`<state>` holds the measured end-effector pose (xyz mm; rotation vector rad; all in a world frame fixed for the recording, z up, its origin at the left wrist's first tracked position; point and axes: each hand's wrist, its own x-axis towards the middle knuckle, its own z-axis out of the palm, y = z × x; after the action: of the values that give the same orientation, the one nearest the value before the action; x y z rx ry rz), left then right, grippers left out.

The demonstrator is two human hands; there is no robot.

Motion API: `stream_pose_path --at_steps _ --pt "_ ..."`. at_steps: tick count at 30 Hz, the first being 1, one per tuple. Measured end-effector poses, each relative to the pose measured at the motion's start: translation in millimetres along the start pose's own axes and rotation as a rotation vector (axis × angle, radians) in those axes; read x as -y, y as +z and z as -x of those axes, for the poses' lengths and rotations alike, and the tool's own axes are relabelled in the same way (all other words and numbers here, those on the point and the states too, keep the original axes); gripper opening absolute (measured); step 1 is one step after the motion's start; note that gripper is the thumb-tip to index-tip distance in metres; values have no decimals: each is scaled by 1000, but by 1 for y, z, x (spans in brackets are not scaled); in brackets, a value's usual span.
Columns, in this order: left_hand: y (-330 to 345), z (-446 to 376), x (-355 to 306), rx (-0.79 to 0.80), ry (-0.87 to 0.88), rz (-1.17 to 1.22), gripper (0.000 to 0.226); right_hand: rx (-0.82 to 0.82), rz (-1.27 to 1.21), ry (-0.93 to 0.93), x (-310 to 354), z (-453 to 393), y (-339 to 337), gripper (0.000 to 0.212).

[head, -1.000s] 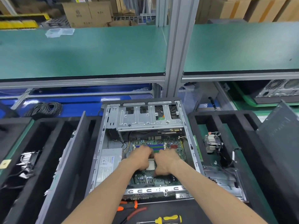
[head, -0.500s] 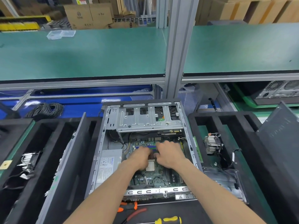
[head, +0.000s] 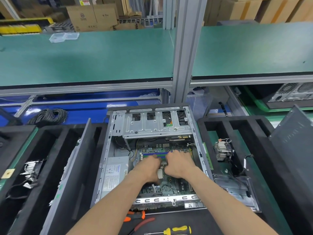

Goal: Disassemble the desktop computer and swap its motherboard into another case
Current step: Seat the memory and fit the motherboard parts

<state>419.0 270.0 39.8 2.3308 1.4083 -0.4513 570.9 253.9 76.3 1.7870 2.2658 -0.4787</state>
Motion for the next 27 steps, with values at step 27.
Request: stream_pose_path --at_steps 27 --pt "-18 8 -11 -30 -34 -157 43 68 17 15 -2 -1 8 17"
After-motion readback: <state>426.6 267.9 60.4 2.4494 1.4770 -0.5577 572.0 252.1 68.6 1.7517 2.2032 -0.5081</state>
